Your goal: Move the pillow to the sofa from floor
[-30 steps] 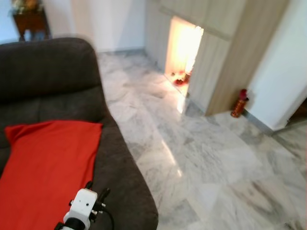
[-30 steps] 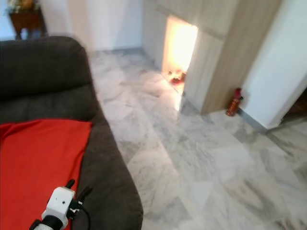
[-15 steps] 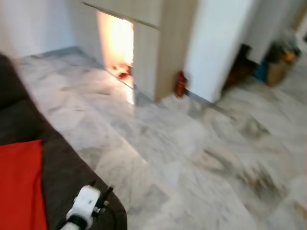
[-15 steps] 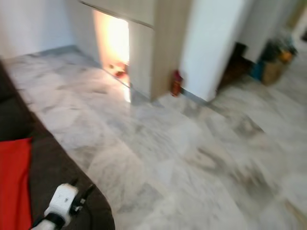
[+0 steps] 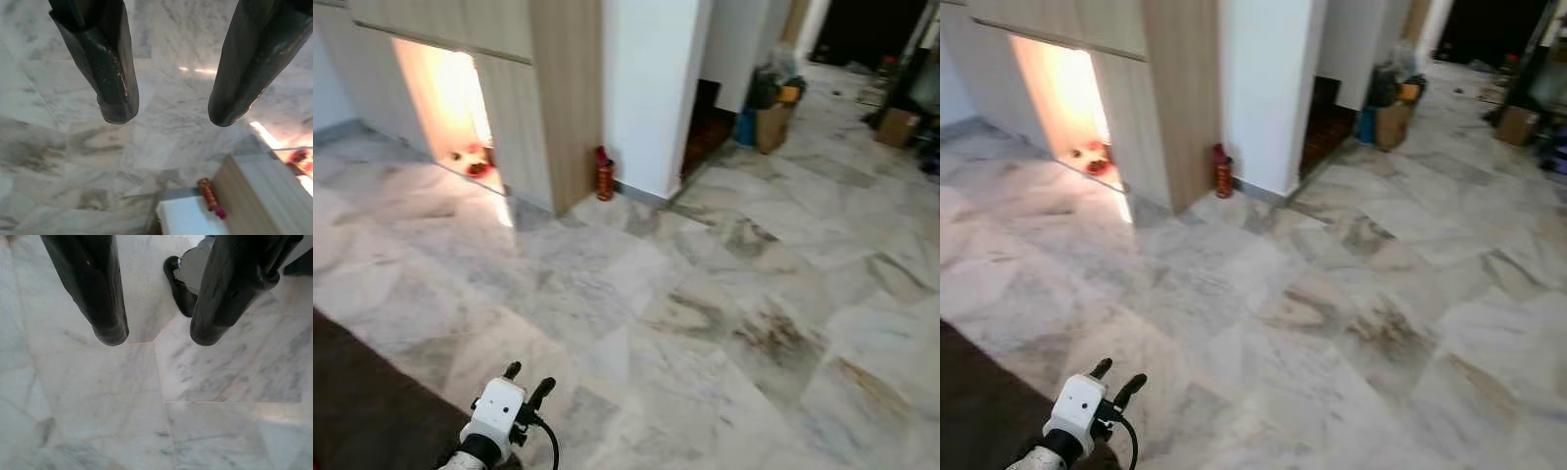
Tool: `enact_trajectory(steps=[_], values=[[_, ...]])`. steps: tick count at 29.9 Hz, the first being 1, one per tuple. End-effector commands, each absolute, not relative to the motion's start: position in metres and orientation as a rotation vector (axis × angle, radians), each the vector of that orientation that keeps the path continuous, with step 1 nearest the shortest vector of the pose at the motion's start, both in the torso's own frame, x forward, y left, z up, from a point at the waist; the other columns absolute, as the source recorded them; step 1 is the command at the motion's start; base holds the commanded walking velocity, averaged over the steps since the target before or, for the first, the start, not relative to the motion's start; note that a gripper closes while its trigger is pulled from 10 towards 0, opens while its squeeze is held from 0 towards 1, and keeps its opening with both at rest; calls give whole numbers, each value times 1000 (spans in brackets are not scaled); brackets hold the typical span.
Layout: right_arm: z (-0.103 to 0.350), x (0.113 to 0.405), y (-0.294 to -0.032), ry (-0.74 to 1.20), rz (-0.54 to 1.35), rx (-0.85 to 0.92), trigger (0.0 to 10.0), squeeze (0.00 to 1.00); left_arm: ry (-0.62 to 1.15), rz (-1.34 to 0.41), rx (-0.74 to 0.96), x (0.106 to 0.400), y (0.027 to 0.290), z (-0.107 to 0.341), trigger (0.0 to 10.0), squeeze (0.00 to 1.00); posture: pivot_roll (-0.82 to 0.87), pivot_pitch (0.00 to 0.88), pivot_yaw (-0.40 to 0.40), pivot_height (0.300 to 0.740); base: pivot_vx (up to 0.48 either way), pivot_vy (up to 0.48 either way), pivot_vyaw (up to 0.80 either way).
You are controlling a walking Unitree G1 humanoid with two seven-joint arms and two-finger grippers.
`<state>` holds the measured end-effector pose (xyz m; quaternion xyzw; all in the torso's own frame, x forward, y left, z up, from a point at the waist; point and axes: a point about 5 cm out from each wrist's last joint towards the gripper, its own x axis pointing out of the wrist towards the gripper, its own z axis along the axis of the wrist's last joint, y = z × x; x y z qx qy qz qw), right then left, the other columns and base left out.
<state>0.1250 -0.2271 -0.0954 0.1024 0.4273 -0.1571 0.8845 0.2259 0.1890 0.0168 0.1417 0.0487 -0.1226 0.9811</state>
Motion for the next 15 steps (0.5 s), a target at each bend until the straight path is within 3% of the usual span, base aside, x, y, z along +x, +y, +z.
enact_trajectory(steps=[1,6,15], values=[[-96,125,-227,890,-336,221,10000,0,114,-247,287,223,192,14,10000,0,63,38,-4,740,0,0,-744],[-96,124,-227,892,-335,219,10000,0,122,-235,288,223,194,12,10000,0,64,39,-5,740,0,-304,-744],[-95,125,-229,891,-335,216,10000,0,130,-231,280,222,195,12,10000,0,61,39,-8,740,0,0,-740]])
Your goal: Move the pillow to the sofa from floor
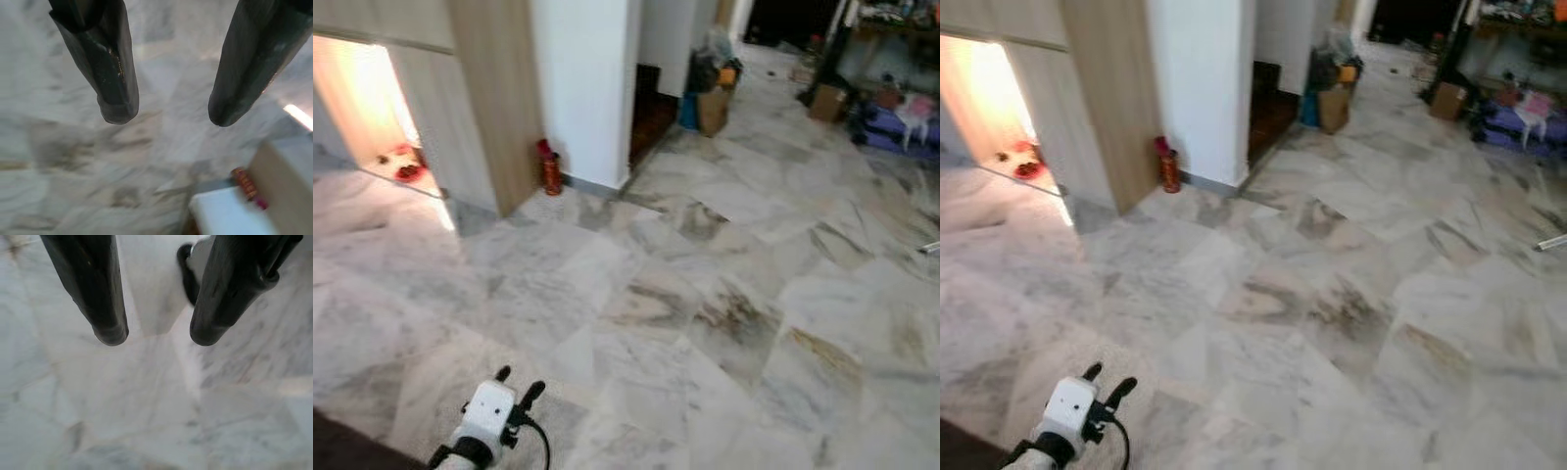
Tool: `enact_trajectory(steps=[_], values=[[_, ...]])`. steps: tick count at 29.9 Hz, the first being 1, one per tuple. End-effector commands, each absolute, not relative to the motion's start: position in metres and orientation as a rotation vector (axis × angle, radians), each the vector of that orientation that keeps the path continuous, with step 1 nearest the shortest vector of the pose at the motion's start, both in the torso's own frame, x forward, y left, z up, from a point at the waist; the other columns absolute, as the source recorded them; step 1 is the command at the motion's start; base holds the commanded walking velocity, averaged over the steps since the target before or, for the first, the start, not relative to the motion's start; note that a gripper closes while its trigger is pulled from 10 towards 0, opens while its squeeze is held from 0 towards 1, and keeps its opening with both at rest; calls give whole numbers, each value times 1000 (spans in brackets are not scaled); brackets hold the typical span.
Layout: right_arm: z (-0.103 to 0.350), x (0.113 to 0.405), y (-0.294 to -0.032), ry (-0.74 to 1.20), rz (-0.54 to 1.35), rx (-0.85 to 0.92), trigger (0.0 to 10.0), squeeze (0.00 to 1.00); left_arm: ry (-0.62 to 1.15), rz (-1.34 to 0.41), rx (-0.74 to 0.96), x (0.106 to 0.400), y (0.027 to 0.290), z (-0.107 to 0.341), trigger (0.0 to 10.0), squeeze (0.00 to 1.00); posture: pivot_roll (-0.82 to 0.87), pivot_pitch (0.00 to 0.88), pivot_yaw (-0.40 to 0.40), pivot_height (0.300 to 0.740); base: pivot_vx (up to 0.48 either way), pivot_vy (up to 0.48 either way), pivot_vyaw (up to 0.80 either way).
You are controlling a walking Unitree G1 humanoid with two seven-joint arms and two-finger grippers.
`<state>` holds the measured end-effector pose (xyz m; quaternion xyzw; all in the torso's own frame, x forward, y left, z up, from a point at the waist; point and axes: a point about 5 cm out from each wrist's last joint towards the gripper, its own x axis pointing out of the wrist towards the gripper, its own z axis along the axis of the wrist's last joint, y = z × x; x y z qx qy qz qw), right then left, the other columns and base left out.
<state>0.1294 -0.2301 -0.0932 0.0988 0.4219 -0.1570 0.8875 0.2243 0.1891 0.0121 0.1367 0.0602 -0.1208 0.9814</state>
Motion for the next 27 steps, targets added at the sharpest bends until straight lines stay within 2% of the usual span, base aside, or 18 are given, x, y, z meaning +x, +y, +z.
enact_trajectory(steps=[1,10,17,24,27], values=[[-95,125,-229,890,-336,215,10000,0,130,-230,281,222,195,12,10000,0,61,39,-8,740,0,0,-738],[-95,126,-230,890,-334,212,10000,0,139,-225,275,222,196,10,10000,0,56,37,-8,740,0,0,-735],[-94,127,-230,877,-343,212,10000,0,223,-158,229,218,208,-2,10000,0,50,30,-6,740,0,0,-686],[-93,129,-231,859,-338,210,10000,0,406,-13,129,202,231,-29,10000,0,45,12,-8,740,0,0,0],[-92,130,-231,854,-328,210,10000,0,494,115,54,190,249,-41,10000,0,44,6,-8,740,0,0,0]])
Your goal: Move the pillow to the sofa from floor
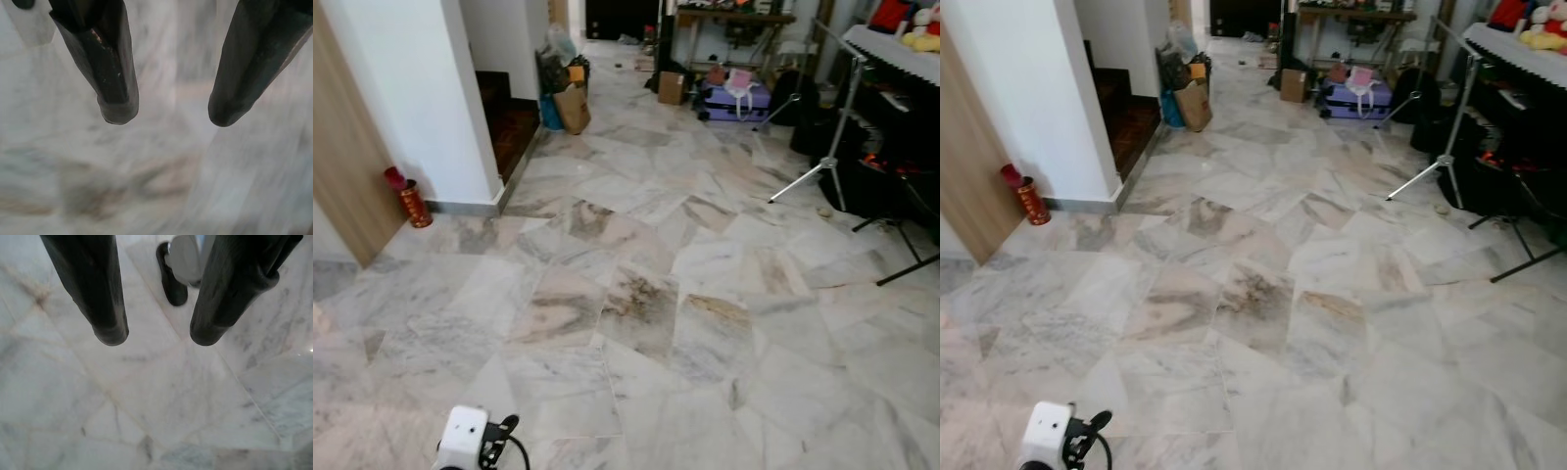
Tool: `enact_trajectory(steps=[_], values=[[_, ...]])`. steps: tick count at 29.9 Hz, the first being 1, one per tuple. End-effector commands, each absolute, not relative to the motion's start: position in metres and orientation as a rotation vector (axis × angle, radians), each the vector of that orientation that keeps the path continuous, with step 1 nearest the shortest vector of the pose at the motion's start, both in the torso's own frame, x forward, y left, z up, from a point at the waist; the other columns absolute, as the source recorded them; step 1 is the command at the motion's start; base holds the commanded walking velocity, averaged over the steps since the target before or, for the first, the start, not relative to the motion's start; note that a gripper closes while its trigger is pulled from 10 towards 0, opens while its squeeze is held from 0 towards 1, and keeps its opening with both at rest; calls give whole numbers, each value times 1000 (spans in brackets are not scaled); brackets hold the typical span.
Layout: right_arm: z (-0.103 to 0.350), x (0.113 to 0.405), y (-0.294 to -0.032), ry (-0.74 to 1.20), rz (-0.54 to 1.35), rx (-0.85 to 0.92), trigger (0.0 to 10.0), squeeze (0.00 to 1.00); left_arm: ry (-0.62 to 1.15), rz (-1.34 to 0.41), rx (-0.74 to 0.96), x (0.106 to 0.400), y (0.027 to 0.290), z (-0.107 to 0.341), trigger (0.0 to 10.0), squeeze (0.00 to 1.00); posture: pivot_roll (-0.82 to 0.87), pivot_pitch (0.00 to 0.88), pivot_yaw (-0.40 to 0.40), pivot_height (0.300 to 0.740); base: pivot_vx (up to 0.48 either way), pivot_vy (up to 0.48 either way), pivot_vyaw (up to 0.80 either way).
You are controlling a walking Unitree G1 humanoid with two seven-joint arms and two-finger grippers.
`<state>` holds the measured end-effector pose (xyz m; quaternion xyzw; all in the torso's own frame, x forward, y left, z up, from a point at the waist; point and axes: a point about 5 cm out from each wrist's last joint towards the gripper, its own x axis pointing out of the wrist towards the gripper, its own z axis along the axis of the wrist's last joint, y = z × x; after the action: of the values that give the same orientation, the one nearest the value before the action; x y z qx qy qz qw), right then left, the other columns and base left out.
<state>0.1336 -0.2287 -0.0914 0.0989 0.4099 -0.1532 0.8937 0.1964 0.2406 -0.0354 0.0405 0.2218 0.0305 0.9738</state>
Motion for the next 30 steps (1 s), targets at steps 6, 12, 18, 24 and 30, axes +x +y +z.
enact_trajectory(steps=[6,12,18,24,30], values=[[-93,130,-229,858,-315,210,10000,0,703,182,53,157,266,-64,10000,0,41,0,-5,740,0,0,0],[-93,130,-228,864,-304,198,10000,0,834,90,59,129,259,-79,10000,0,45,3,-9,740,0,0,0],[-93,132,-226,864,-279,192,10000,0,884,42,40,130,249,-84,10000,0,38,17,-13,740,0,0,0],[-92,135,-220,869,-198,135,10000,0,891,119,39,131,258,-83,10000,0,34,23,-10,740,0,0,0],[-92,137,-216,869,-162,119,10000,0,884,109,94,132,264,-80,10000,0,36,35,-14,740,0,0,0]])
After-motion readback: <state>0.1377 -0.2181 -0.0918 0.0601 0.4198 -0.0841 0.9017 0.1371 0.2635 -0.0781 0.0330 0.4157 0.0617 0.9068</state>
